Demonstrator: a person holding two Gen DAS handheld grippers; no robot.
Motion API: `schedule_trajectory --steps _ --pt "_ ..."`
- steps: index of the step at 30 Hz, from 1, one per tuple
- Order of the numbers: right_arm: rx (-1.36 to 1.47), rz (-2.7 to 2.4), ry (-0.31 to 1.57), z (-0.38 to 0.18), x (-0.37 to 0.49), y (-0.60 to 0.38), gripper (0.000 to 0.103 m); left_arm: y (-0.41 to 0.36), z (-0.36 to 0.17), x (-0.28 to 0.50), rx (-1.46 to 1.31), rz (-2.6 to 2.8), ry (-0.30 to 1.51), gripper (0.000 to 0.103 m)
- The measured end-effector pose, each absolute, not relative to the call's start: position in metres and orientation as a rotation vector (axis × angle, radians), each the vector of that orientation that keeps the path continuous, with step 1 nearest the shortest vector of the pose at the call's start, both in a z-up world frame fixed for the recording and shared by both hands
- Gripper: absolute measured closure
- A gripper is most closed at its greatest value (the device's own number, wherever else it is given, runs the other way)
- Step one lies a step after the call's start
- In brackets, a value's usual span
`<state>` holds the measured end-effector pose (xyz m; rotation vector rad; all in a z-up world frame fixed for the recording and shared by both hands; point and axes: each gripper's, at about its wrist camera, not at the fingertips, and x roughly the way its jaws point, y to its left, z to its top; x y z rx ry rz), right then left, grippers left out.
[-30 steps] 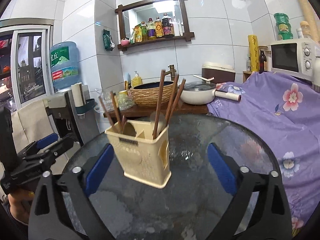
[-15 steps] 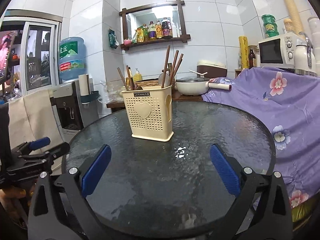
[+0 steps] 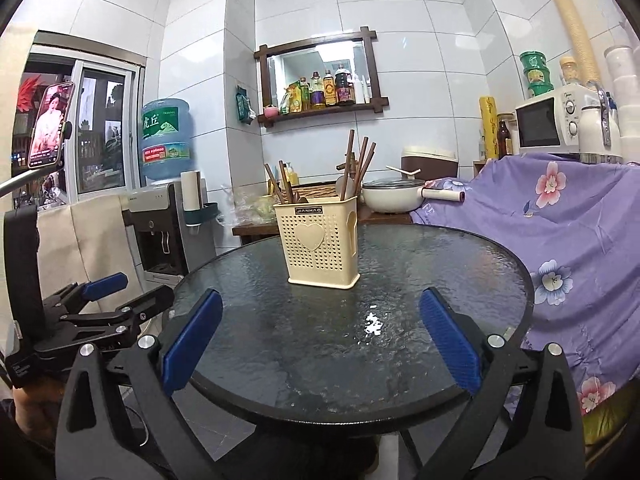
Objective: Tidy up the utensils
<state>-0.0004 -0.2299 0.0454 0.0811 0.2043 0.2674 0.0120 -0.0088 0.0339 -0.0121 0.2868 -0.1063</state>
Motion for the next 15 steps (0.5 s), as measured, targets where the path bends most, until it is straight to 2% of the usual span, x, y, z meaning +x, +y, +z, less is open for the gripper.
schedule_trajectory --steps 15 --pt "0.057 0.277 0.215 0.047 -0.002 -0.222 0.006 0.003 0.031 0.006 -0.051 -0.076 0.308 0.006"
